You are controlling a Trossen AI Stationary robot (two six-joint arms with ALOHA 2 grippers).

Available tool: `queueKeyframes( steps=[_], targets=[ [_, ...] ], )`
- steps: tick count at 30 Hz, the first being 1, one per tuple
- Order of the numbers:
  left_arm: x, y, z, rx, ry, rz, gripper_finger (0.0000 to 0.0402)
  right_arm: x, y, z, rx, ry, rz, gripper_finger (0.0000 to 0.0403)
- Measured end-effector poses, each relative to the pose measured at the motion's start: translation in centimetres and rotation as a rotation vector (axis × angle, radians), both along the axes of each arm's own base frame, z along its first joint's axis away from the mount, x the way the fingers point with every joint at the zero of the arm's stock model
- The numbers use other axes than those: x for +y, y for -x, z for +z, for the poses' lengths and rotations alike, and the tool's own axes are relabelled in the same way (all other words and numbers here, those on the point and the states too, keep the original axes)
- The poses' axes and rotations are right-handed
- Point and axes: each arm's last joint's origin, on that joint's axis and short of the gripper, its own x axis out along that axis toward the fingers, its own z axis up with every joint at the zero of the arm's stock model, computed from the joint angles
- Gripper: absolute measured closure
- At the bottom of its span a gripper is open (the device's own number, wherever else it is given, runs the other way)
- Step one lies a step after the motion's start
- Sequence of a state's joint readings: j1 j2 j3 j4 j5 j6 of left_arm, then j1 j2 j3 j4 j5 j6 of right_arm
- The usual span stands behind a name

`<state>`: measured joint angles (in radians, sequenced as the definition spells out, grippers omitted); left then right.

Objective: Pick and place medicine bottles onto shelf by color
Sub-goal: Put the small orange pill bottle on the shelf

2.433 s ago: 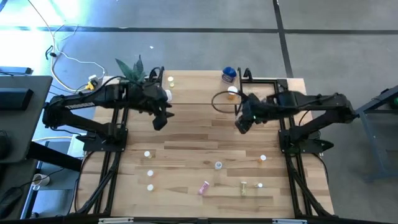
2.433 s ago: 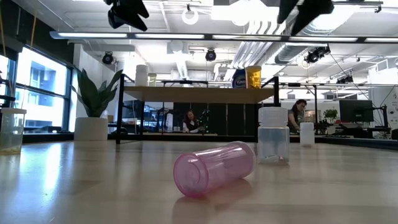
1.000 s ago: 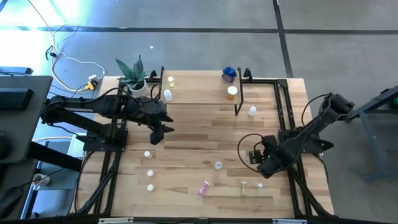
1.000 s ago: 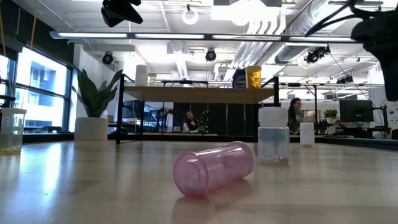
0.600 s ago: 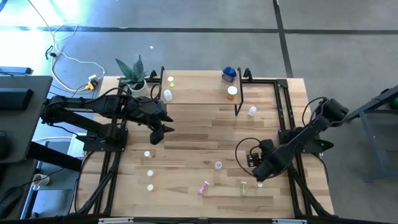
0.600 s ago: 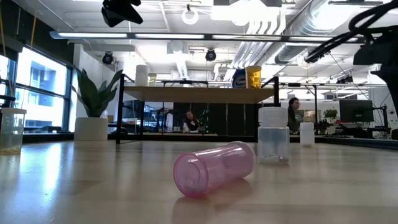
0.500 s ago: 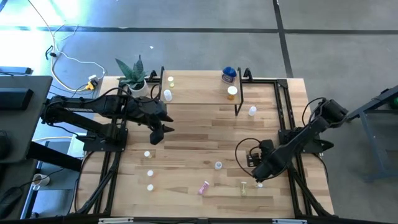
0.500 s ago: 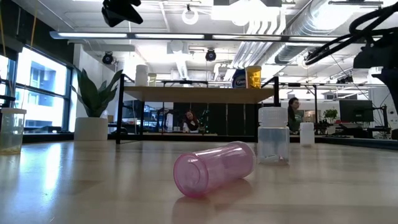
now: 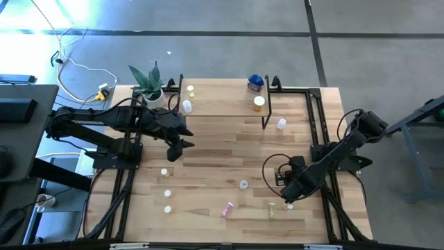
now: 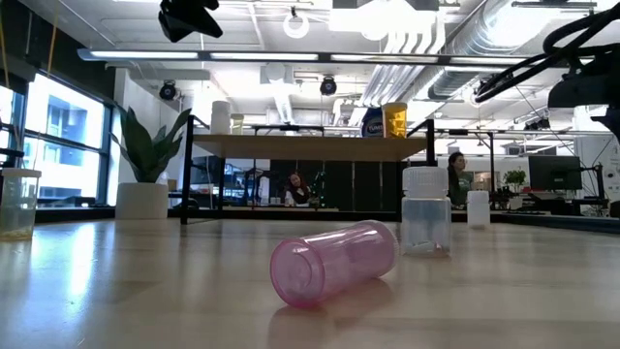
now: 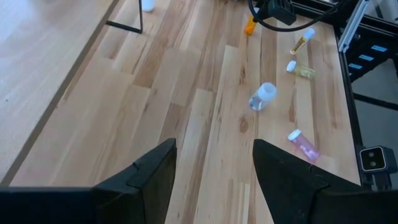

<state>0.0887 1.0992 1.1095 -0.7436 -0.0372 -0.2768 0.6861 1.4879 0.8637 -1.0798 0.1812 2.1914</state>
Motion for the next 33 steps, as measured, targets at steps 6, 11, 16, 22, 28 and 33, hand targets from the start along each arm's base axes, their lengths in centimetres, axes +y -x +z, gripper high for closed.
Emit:
queueKeyframes(
  steps=[6,11,16,22,28,33],
  targets=[
    [0.1,0.0,0.0,0.001,0.0,0.003,0.0202,0.3,-0.8,1.1,-0.022,-0.025,0.022,0.0292],
    [0.7,0.1,0.0,0.003,-0.014,0.02,0.0202,0.1,-2.6,3.0,-0.069,-0.063,0.081,0.0293],
    [1.7,0.2,0.0,0.003,-0.014,0.065,0.0202,-0.8,-4.8,5.3,-0.126,-0.085,0.165,0.0293],
    [2.8,0.5,0.0,0.004,-0.013,0.121,0.0202,-2.9,-7.3,8.3,-0.21,-0.05,0.258,0.0293],
    [3.8,0.7,0.0,0.007,-0.029,0.15,0.0202,-5.8,-9.5,11.7,-0.286,0.029,0.376,0.0293],
    [4.4,0.9,0.0,0.01,-0.038,0.174,0.0202,-9.2,-10.9,14.5,-0.326,0.108,0.462,0.0293]
  ],
)
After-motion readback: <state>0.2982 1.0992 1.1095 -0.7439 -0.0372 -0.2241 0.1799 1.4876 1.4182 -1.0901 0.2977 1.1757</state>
